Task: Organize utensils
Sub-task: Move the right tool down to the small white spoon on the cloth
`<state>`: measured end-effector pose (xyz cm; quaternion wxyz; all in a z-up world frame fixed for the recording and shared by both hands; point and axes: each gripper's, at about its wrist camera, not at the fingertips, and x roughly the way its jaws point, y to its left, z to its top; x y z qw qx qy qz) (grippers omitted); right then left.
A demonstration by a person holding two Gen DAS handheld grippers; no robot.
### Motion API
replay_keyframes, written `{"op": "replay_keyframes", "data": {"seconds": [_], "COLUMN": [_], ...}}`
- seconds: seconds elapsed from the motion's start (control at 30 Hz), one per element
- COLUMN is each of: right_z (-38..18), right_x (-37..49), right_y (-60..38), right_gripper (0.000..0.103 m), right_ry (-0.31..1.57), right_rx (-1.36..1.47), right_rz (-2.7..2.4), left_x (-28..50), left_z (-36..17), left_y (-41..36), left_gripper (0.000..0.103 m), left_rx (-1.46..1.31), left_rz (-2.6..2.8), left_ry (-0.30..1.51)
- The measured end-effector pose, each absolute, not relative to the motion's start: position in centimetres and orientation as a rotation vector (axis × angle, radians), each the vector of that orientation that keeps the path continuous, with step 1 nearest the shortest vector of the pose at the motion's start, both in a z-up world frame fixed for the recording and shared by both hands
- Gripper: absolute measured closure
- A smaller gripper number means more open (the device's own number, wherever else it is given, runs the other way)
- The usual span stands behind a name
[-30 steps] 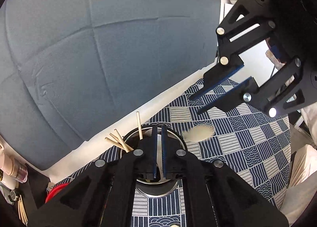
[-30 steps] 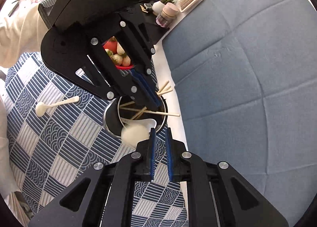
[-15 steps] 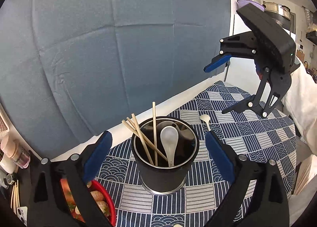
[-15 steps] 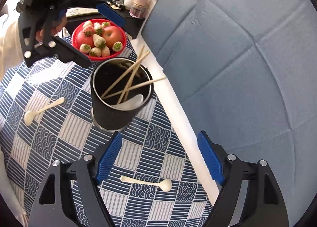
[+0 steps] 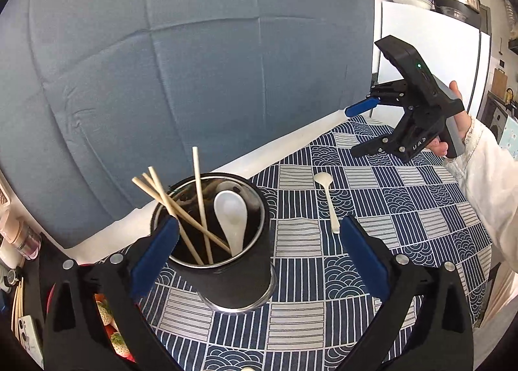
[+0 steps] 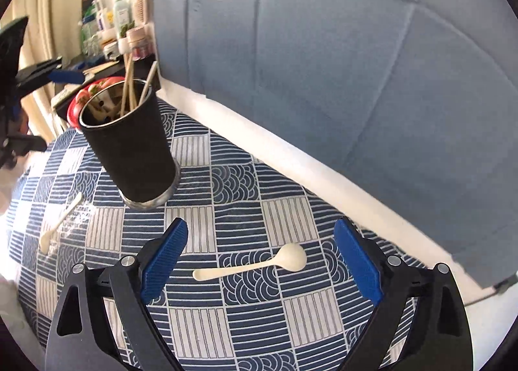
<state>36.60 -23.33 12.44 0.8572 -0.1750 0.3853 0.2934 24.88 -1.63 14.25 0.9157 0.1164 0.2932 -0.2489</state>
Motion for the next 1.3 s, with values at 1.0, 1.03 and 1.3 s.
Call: {"op": "replay_keyframes", "data": {"seconds": [1.0,1.03,1.3], "right_z": [-0.6,-0.9,-2.7], "right_x": [41.1,41.3,42.4], "right_y": [-32.6,-32.5,-31.6], "right_gripper": [0.015,0.015,0.017], "right_ry": [1.033,1.037,1.059], "right_rx": [0.668,0.691,0.767], "right_rz": [0.706,0.701,0.612], "left_x": [26.1,26.5,29.2], "left_z": [4.5,3.8,-0.2], "left_y": [-18.4,-18.8,-20.6], "left_gripper": [0.006,0.006,0.007], "left_rx": [0.509,0.508,0.464], "left_rz": [-0.535,-0.537,-0.534], "left_ry": [0.71,0.72,0.784]}}
